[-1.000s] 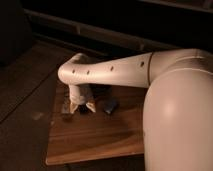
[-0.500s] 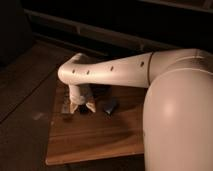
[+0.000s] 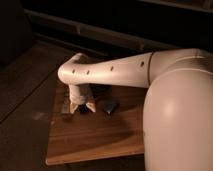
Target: Move the arm in a circular motion
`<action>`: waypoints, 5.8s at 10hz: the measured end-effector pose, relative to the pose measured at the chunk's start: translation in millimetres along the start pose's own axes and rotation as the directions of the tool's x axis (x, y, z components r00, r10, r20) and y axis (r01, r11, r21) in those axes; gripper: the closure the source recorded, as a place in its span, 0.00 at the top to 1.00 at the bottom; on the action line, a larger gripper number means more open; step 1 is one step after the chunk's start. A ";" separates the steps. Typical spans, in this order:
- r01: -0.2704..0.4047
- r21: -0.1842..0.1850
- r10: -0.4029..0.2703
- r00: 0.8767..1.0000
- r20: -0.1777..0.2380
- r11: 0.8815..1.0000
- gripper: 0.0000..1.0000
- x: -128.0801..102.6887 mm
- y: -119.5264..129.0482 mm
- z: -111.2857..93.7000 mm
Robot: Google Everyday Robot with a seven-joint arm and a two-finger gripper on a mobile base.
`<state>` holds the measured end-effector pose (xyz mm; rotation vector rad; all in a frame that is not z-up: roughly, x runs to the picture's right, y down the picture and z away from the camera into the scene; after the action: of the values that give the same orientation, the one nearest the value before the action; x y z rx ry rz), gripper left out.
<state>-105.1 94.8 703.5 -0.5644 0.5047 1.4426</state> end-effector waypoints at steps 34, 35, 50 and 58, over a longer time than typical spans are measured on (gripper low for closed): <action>0.008 0.198 -0.048 0.979 0.198 0.980 0.65 -74.2 -62.1 -15.1; -0.047 0.202 0.009 0.982 0.189 0.978 0.65 -83.8 -88.1 -17.7; 0.262 0.010 -0.255 0.931 0.263 0.965 0.65 -113.2 100.0 -23.8; -0.053 0.172 0.026 0.987 0.157 0.984 0.65 -64.0 -74.7 -8.6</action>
<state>-34.8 36.7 741.6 -0.3005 0.5160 1.4494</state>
